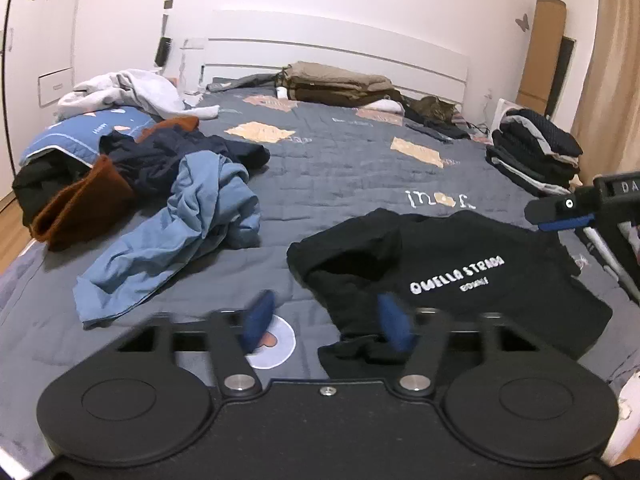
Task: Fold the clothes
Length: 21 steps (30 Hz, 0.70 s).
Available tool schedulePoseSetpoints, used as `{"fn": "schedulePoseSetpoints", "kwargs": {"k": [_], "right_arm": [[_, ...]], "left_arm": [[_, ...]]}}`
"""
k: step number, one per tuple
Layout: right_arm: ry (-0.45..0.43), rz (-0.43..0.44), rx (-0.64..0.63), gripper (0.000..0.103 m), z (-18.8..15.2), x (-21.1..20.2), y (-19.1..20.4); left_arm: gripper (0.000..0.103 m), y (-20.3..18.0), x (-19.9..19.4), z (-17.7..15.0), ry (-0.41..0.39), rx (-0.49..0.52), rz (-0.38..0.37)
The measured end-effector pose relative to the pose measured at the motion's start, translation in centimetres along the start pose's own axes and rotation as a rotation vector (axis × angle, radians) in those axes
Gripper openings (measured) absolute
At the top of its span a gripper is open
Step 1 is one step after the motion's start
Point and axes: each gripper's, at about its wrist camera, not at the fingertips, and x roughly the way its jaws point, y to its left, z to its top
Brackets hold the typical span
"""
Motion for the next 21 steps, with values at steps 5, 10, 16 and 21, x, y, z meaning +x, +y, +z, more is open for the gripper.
{"fn": "schedulePoseSetpoints", "kwargs": {"k": [5,10,16,21], "right_arm": [[0.019,-0.013,-0.006,0.067,0.5,2.8,-0.1],[0.034,-0.020,-0.038,0.067,0.9,5.4,0.3],[0.048,-0.022,-0.073,0.067,1.5,8.5,0.5],[0.053,-0.032,-0.095,0.067,2.0,11.0,0.5]], "left_arm": [[0.017,1.3,2.5,-0.7,0.037,0.002,-0.026],[0.017,2.7,5.1,-1.1,0.067,-0.020,-0.026],[0.018,3.4,7.8,-0.7,0.073,0.000,-0.041],[0.022,4.0,11.0,-0.1,0.081,0.027,-0.048]]}}
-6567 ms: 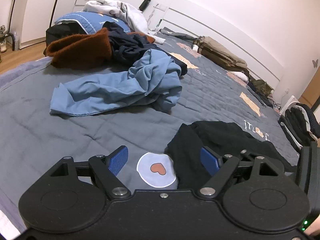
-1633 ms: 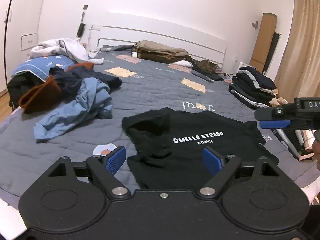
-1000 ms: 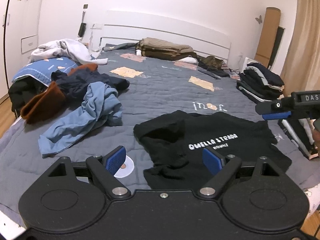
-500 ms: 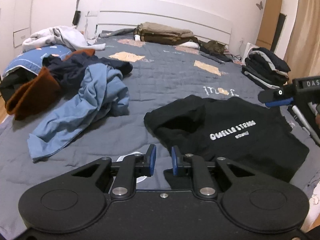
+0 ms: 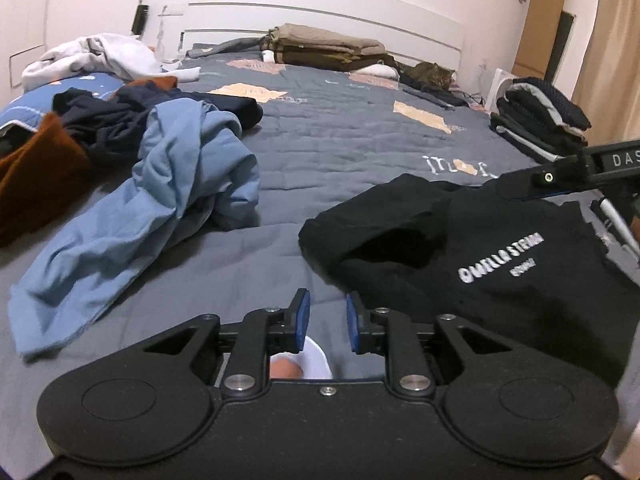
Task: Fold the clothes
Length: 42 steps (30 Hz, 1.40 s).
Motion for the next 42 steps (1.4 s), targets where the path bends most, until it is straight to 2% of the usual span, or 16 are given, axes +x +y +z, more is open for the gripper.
{"fn": "schedulePoseSetpoints", "kwargs": {"k": [2,3,11,14,15,17,21,23,24,25,27,28,29,35,37,42], "right_arm": [[0.003,-0.010,0.016,0.067,-0.2,1.0,-0.4],[0.005,-0.015,0.024,0.067,-0.3,1.4,-0.6],[-0.021,-0.007,0.333,0.067,-3.6,3.0,-4.7],[-0.007,-0.053,0.348,0.067,-3.6,3.0,-5.1],[-0.007,-0.036,0.344,0.067,-3.7,3.0,-5.0],[-0.008,-0.002,0.334,0.067,-3.9,3.0,-4.7],[0.038,-0.013,0.287,0.067,-4.4,3.9,-3.9],[0.066,-0.020,0.257,0.067,-4.7,4.4,-3.7],[0.074,-0.021,0.260,0.067,-4.8,4.5,-3.8],[0.083,-0.023,0.263,0.067,-4.9,4.6,-3.8],[0.101,-0.023,0.266,0.067,-5.1,4.8,-4.0],[0.106,-0.020,0.263,0.067,-5.2,4.9,-4.0],[0.112,-0.017,0.257,0.067,-5.3,5.1,-3.9],[0.174,-0.033,0.201,0.067,-6.5,6.6,-3.4],[0.188,-0.047,0.187,0.067,-6.8,7.1,-3.4],[0.173,-0.057,0.188,0.067,-6.6,7.3,-3.3]], "left_arm": [[0.031,0.4,1.3,0.3,0.001,0.015,0.005],[0.032,0.5,1.9,0.4,0.001,0.021,0.007],[0.033,0.3,5.2,0.9,0.003,0.129,0.018],[0.039,-0.3,5.5,1.0,-0.009,0.161,-0.004],[0.039,-0.5,5.5,1.0,-0.015,0.173,-0.011],[0.039,-1.0,6.1,1.0,-0.005,0.204,0.004],[0.039,-1.7,7.5,1.0,0.004,0.276,0.042],[0.036,-1.7,8.0,1.2,0.012,0.287,0.035],[0.032,-1.7,8.1,1.2,0.011,0.297,0.032],[0.022,-1.8,8.2,1.3,0.016,0.305,0.025],[0.018,-1.8,8.4,1.5,0.024,0.317,0.010],[0.011,-1.8,8.5,1.6,0.026,0.321,0.002],[0.008,-1.7,8.5,1.6,0.030,0.330,-0.011],[0.003,-1.0,7.8,2.8,0.018,0.387,-0.021],[0.003,-0.8,7.5,3.6,-0.004,0.406,-0.002],[0.003,-1.3,7.6,5.5,-0.045,0.434,0.024]]}}
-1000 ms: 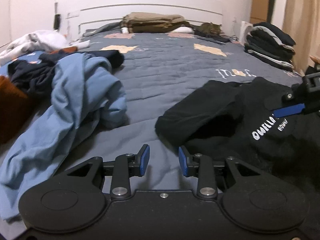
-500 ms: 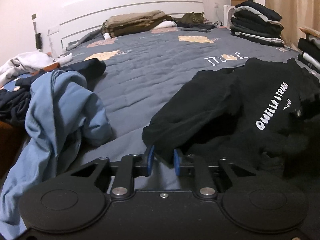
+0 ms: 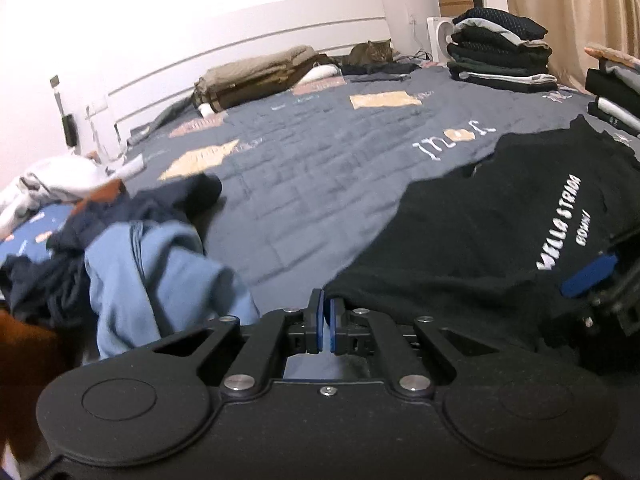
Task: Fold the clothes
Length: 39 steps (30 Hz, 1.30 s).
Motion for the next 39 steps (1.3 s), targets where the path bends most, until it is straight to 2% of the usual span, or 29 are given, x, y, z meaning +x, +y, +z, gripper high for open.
{"fn": "schedulePoseSetpoints", "kwargs": {"k": [4,11,12,14,20,23,27,31,36,39], "right_arm": [[-0.016,0.000,0.012,0.067,0.2,-0.1,-0.3],[-0.017,0.003,0.018,0.067,0.3,0.1,-0.4],[-0.019,0.005,0.014,0.067,0.3,0.0,-0.4],[-0.020,0.009,0.011,0.067,0.4,0.0,-0.4],[-0.036,0.016,0.019,0.067,0.5,-0.4,-0.5],[-0.070,0.019,0.030,0.067,0.8,-1.0,-0.6],[-0.091,0.044,0.056,0.067,1.2,-1.5,-1.0],[-0.112,0.072,0.070,0.067,1.4,-2.1,-1.0],[-0.124,0.102,0.079,0.067,1.5,-2.4,-0.8],[-0.121,0.107,0.073,0.067,1.5,-2.4,-0.7]], "left_arm": [[0.003,0.3,0.7,1.2,-0.024,-0.014,0.032],[0.008,0.0,2.9,0.6,0.108,0.008,0.014],[0.011,0.1,2.9,0.3,0.116,0.003,0.005],[0.031,0.1,2.6,-0.4,0.125,-0.011,-0.008],[0.039,0.0,0.5,-2.9,0.128,-0.082,-0.025],[0.044,-0.7,-1.1,-3.8,0.120,-0.110,-0.043],[0.047,-1.9,-3.1,-4.5,0.106,-0.224,-0.139],[0.047,-3.6,-4.1,-4.9,0.090,-0.249,-0.171],[0.047,-3.7,-2.6,-5.6,0.128,-0.414,-0.213],[0.046,-3.5,-1.7,-6.2,0.135,-0.514,-0.262]]}}
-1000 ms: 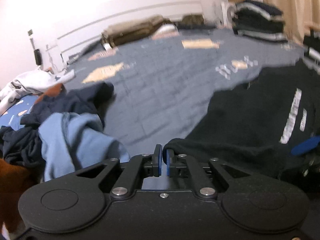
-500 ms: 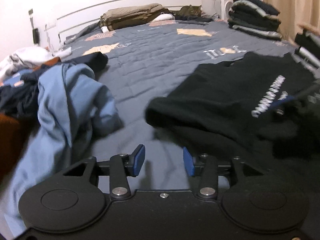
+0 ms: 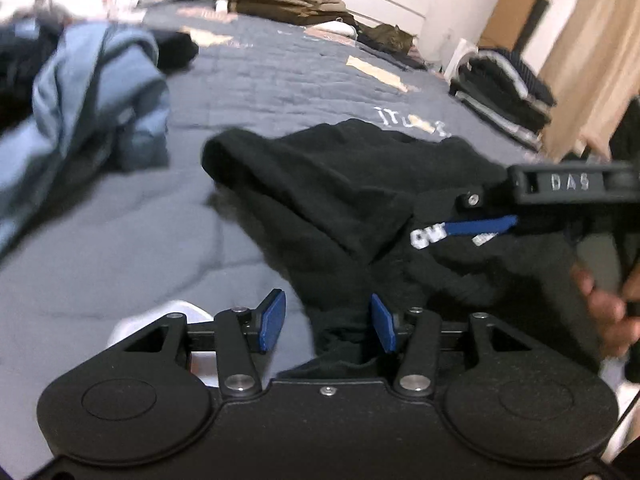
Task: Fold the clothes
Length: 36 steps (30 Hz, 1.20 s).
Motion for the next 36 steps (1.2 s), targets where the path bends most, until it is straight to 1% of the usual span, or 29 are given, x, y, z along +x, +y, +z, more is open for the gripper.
{"fn": "schedulePoseSetpoints", "kwargs": {"k": [2,3,4,6,8,9,10,12,13,15,16,17,19,21,23,26,29,31,32,33,34,36], "right_arm": [[0.000,0.003,0.006,0.067,0.0,0.0,0.0],[0.000,0.004,0.010,0.067,0.1,0.0,-0.1],[-0.002,0.006,0.014,0.067,0.1,0.0,-0.1],[-0.008,0.011,0.027,0.067,0.2,-0.2,-0.3],[-0.016,0.019,0.034,0.067,0.2,-0.4,-0.4],[-0.020,0.023,0.034,0.067,0.3,-0.6,-0.4],[-0.025,0.027,0.034,0.067,0.3,-0.7,-0.4],[-0.030,0.025,0.020,0.067,0.4,-0.7,-0.2],[-0.027,0.027,0.022,0.067,0.4,-0.7,-0.2],[-0.019,0.025,0.030,0.067,0.4,-0.6,-0.3],[-0.020,0.023,0.030,0.067,0.4,-0.7,-0.4],[-0.021,0.020,0.031,0.067,0.4,-0.7,-0.5],[-0.023,0.020,0.035,0.067,0.5,-0.8,-0.6],[-0.021,0.024,0.039,0.067,0.5,-0.8,-0.7],[-0.013,0.026,0.036,0.067,0.4,-0.7,-0.6],[-0.007,0.026,0.024,0.067,0.3,-0.5,-0.4],[-0.008,0.035,0.027,0.067,0.3,-0.6,-0.4],[-0.009,0.036,0.034,0.067,0.4,-0.6,-0.5],[-0.009,0.035,0.036,0.067,0.4,-0.6,-0.5],[-0.009,0.034,0.038,0.067,0.4,-0.5,-0.5],[-0.007,0.034,0.036,0.067,0.4,-0.5,-0.5],[-0.004,0.037,0.027,0.067,0.3,-0.4,-0.3]], "left_arm": [[0.021,0.3,0.3,-0.3,0.007,-0.059,-0.037],[0.019,0.4,0.4,-0.4,0.007,-0.070,-0.039],[0.015,0.5,0.3,-0.5,0.000,-0.080,-0.038],[0.011,0.9,-0.4,-0.6,-0.013,-0.114,-0.055],[0.010,1.6,-1.7,-0.7,-0.032,-0.167,-0.088],[0.010,1.8,-2.3,-0.8,-0.036,-0.175,-0.087],[0.010,1.7,-2.5,-0.9,-0.025,-0.170,-0.071],[0.011,1.3,-2.1,-1.3,0.032,-0.126,-0.058],[0.015,0.9,-2.1,-1.4,0.031,-0.096,-0.039],[0.018,0.2,-2.3,-1.6,0.024,-0.036,0.000],[0.024,0.3,-2.7,-1.4,0.014,-0.049,-0.002],[0.033,0.7,-3.2,-1.1,-0.007,-0.079,-0.005],[0.040,1.4,-4.2,-0.4,-0.056,-0.134,-0.014],[0.040,2.5,-4.8,0.5,-0.089,-0.190,-0.016],[0.040,3.6,-4.5,1.6,-0.106,-0.259,-0.019],[0.040,5.2,-3.1,3.0,-0.113,-0.349,-0.029],[0.040,6.4,-1.4,3.9,-0.109,-0.407,-0.005],[0.038,7.2,-0.6,4.3,-0.127,-0.451,-0.002],[0.032,7.5,-0.4,4.5,-0.132,-0.467,-0.006],[0.023,7.8,-0.2,4.8,-0.138,-0.482,-0.010],[0.009,7.8,-0.1,5.1,-0.145,-0.480,-0.021],[0.006,7.6,-0.2,5.9,-0.165,-0.461,-0.032]]}}
